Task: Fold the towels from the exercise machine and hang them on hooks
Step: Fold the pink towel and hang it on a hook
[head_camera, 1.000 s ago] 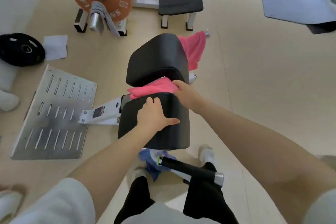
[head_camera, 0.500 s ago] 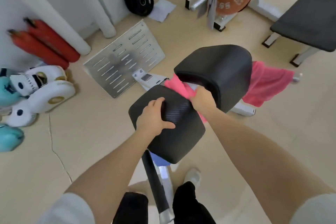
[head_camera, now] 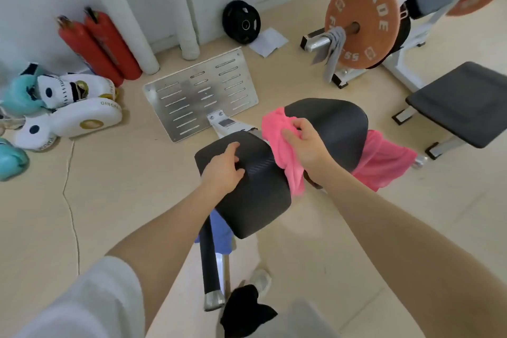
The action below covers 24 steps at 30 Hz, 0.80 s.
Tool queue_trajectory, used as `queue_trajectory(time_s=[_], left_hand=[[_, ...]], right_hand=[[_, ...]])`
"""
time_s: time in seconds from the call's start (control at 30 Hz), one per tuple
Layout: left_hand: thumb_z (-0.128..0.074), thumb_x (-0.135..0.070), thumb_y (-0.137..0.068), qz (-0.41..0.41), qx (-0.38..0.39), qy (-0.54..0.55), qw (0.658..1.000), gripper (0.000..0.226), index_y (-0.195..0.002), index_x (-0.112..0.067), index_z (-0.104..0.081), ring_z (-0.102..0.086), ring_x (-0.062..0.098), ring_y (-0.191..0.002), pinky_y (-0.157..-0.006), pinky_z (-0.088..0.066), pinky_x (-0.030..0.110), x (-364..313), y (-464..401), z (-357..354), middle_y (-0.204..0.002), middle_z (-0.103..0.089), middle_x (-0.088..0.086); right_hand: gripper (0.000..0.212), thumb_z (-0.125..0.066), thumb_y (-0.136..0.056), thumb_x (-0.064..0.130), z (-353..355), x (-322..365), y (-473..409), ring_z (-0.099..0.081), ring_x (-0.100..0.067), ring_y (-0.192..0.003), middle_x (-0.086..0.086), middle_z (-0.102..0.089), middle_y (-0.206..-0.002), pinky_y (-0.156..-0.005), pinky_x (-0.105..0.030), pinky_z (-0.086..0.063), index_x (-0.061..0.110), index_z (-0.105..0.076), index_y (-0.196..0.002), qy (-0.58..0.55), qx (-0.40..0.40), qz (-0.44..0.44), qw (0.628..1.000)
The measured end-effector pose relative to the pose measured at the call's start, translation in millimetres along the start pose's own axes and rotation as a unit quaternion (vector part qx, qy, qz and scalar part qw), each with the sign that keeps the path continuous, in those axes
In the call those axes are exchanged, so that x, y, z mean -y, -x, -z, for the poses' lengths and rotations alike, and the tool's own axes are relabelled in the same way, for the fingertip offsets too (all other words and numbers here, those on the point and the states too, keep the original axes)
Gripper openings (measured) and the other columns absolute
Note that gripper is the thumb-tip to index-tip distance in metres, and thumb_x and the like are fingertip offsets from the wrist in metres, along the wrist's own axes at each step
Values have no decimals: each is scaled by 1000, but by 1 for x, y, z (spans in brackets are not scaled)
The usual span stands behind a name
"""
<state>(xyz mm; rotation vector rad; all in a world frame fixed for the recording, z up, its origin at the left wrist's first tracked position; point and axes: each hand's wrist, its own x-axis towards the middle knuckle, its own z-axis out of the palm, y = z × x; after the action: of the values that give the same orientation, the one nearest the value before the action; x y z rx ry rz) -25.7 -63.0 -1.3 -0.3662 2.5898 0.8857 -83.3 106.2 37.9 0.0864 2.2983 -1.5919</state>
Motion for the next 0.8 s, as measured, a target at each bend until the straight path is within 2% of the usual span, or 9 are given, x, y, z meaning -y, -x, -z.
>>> queue_trajectory(time_s=[0.1, 0.23, 0.3, 0.4, 0.47, 0.6, 0.7, 0.77, 0.8], left_hand=[[-44, -28, -97, 9, -28, 280, 960, 39, -133, -14, -44, -60, 17, -93, -82, -44, 26, -5, 28, 25, -104, -63, 2], [-37, -44, -96, -10, -21, 465, 885, 46, -120, -9, -56, -65, 18, -92, -75, -54, 25, -16, 66, 71, -107, -66, 7], [-49, -38, -93, -2, -63, 470, 880, 37, -114, -8, -54, -64, 17, -86, -70, -56, 25, -13, 85, 87, -104, -64, 7], [-60, -23, -88, 0, -139, 461, 876, 10, -95, -17, -55, -61, 23, -94, -87, -52, 42, 6, 117, 103, -100, -62, 4], [-59, -13, -86, -19, -154, 479, 864, 10, -88, -21, -54, -59, 22, -88, -89, -48, 45, 17, 144, 110, -91, -61, 1], [-51, -7, -68, -37, -237, 507, 828, 18, -83, -19, -52, -47, 12, -67, -60, -39, 26, 49, 197, 122, -76, -53, -1], [-48, -9, -71, 19, -285, 525, 802, 8, -74, -16, -47, -40, 15, -70, -57, -29, 26, 92, 234, 122, -73, -46, 0], [-47, -8, -84, 66, -277, 509, 813, 8, -78, -13, -48, -41, 16, -74, -57, -28, 25, 123, 255, 113, -73, -47, 0], [-47, -11, -89, 93, -265, 471, 836, 6, -86, -11, -51, -43, 17, -78, -56, -29, 25, 136, 263, 108, -76, -50, 1]], right_hand=[[11, -50, -94, 18, -11, 34, 24, -55, -7, -85, 5, -60, -94, -78, -21, -44, 17, -59, -99, -46, 43, 39, 997], [13, -53, -91, 7, -40, 74, 59, -58, -10, -76, 0, -61, -83, -74, -21, -47, 17, -60, -87, -71, 139, 72, 985], [11, -57, -88, 5, -54, 90, 76, -58, -11, -76, 0, -61, -83, -74, -24, -50, 16, -56, -87, -43, 179, 84, 979], [9, -64, -84, 9, -71, 108, 106, -57, -10, -75, -2, -61, -82, -69, -17, -49, 15, -57, -82, 30, 220, 120, 968], [13, -67, -82, 12, -82, 112, 125, -55, -8, -74, 1, -60, -79, -68, -15, -47, 19, -58, -76, 47, 212, 145, 965], [20, -60, -85, 3, -101, 113, 158, -49, -1, -62, 5, -52, -70, -62, -14, -39, 17, -55, -74, -29, 176, 168, 969], [15, -52, -91, 7, -115, 107, 187, -48, -10, -70, 1, -52, -77, -64, -23, -39, 16, -52, -80, -123, 133, 103, 978], [10, -50, -93, 14, -129, 98, 210, -50, -17, -78, -3, -54, -84, -67, -28, -39, 17, -51, -83, -112, 129, 79, 982], [10, -50, -94, 15, -137, 93, 221, -50, -19, -82, -4, -54, -86, -70, -29, -39, 17, -50, -84, -108, 137, 81, 981]])
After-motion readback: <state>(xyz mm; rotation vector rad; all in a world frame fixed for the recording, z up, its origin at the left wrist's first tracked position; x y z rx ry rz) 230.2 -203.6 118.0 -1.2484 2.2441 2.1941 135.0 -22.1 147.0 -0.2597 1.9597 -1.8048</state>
